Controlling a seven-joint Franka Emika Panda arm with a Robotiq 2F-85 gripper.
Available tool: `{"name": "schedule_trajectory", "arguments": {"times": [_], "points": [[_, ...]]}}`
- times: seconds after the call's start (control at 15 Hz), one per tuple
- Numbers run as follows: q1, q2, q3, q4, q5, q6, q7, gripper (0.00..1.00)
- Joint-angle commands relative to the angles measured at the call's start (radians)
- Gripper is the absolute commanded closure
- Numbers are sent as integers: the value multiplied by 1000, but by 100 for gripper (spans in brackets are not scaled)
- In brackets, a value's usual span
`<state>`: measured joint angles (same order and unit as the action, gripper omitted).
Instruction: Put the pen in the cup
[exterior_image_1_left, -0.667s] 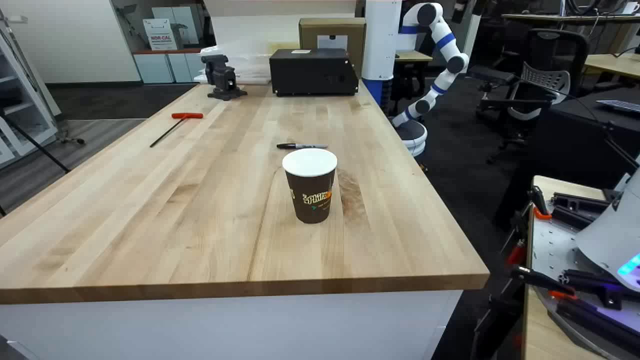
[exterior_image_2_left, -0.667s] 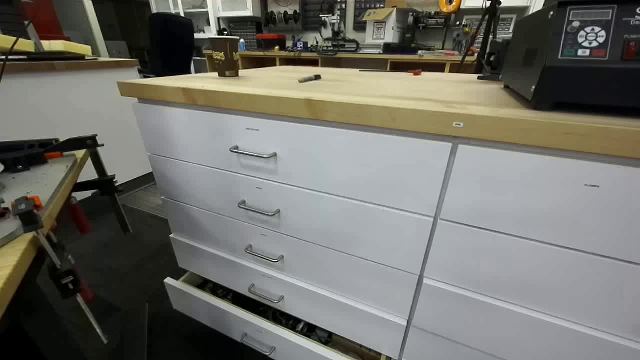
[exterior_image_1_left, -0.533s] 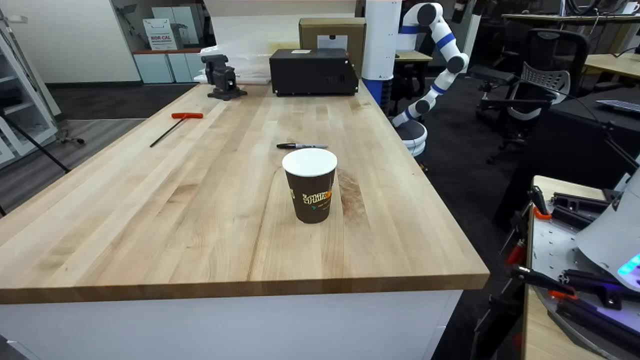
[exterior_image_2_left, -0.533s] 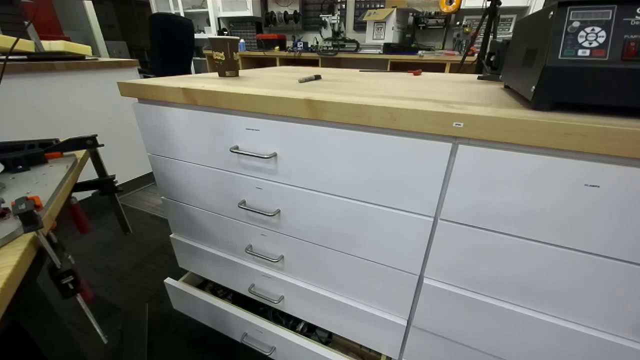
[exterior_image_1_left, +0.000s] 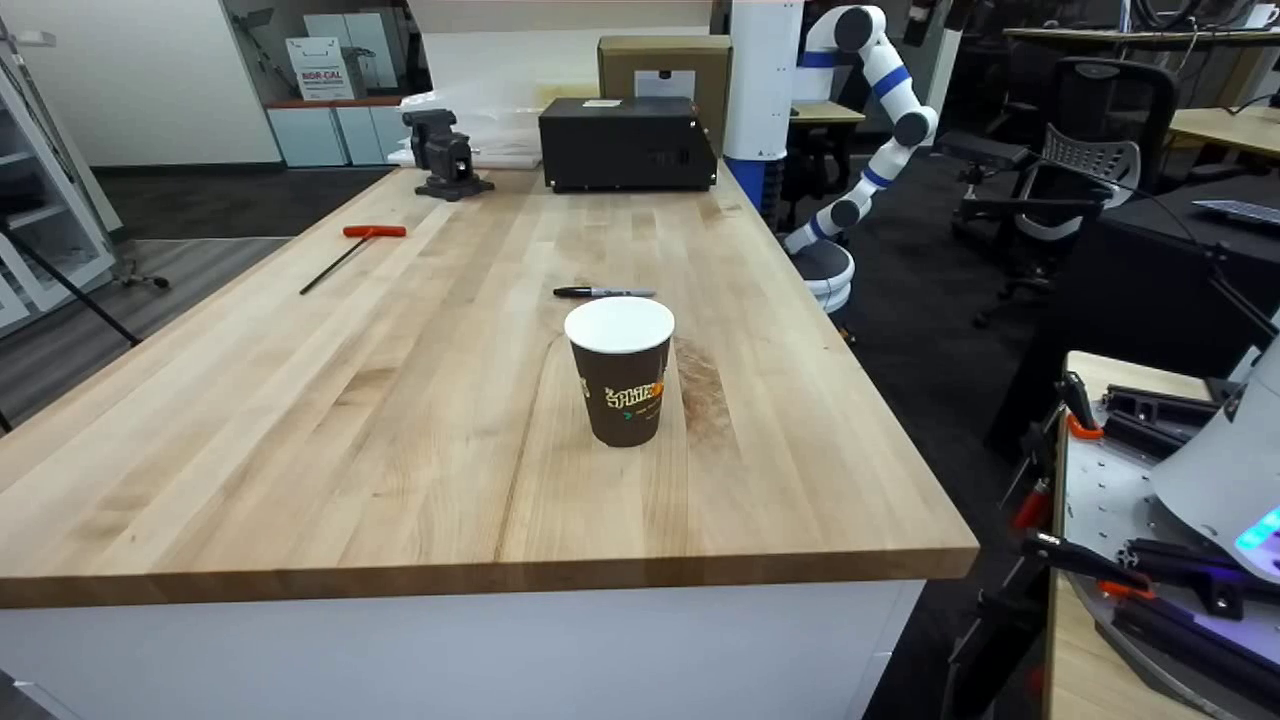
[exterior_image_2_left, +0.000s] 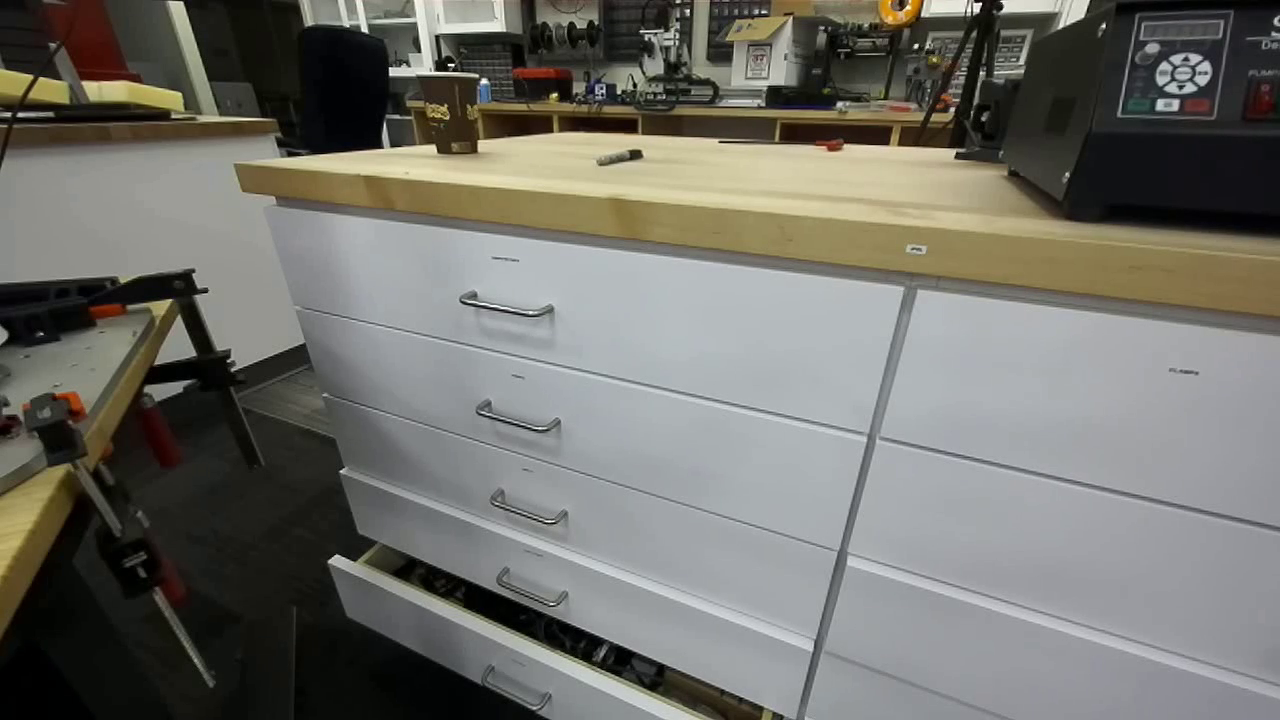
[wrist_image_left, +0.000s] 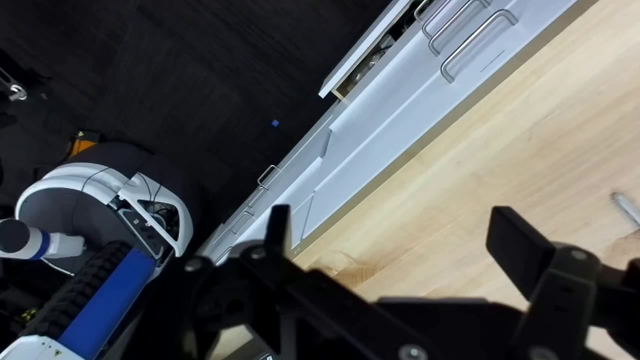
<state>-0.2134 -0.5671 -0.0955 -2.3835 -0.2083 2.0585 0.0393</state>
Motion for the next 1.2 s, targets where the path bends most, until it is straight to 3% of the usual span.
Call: {"name": "schedule_trajectory", "arguments": {"times": [0.0, 0.53, 0.8, 1.13], "points": [[15, 4, 0, 0, 0, 2, 5, 0], [138, 59, 33, 4, 58, 76, -55, 0], [197, 150, 33, 20, 102, 133, -132, 0], [261, 247, 38, 23, 197, 127, -268, 0]]}}
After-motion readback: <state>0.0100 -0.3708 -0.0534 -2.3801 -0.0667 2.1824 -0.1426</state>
